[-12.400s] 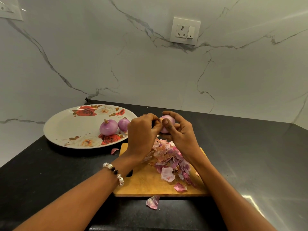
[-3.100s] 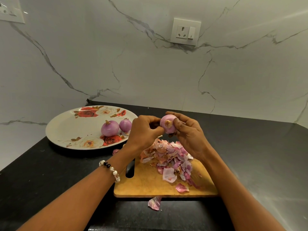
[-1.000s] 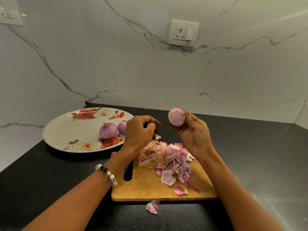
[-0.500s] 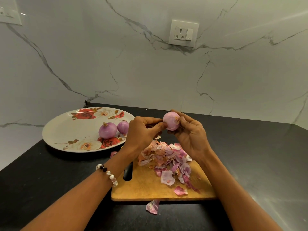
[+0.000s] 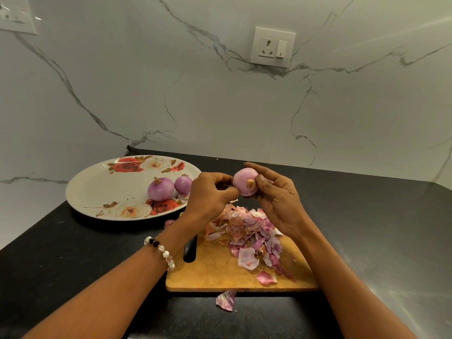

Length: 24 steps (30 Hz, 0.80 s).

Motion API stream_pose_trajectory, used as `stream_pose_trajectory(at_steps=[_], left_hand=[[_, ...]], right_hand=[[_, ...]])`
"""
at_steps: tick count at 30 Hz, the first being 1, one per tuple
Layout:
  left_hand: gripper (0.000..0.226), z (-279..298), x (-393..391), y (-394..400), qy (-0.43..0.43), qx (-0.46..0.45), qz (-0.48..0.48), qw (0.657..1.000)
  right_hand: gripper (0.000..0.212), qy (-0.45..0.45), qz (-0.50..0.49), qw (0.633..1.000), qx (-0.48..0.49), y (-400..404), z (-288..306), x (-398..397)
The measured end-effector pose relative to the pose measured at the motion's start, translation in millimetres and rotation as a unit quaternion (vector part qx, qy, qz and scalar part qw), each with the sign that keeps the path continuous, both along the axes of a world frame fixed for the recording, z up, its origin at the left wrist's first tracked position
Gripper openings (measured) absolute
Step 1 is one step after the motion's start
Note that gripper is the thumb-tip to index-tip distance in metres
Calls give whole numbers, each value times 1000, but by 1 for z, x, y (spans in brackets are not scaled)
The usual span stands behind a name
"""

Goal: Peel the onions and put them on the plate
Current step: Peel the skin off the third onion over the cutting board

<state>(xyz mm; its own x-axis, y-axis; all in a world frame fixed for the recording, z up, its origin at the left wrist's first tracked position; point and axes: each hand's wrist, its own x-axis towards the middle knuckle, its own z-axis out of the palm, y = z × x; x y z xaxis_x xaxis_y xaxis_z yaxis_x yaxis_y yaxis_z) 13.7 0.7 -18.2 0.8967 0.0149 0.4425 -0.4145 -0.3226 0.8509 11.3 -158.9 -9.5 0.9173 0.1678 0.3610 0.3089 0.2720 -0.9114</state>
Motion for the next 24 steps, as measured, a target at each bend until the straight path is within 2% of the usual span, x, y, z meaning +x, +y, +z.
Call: stream_pose_trajectory(at_steps=[4, 9, 13, 16, 20, 24], left_hand=[[19, 1, 0, -2, -17, 12, 31, 999], [13, 3, -1, -4, -18, -9, 25, 999], [15, 3, -1, -4, -23, -16, 35, 999], [11, 4, -1, -3, -47, 7, 39, 998], [15, 2, -3, -7, -60, 21, 26, 998], [14, 4, -3, -8, -80, 21, 3, 997]], right_hand=[[30, 30, 7, 999, 41, 3, 1, -1], [29, 66, -7, 994, 91, 2, 4, -2], [22, 100, -38, 980, 168, -6, 6, 1], [27, 119, -37, 971, 203, -13, 7, 3], [28, 128, -40, 970, 202, -14, 7, 4], [24, 115, -51, 980, 154, -8, 7, 3]])
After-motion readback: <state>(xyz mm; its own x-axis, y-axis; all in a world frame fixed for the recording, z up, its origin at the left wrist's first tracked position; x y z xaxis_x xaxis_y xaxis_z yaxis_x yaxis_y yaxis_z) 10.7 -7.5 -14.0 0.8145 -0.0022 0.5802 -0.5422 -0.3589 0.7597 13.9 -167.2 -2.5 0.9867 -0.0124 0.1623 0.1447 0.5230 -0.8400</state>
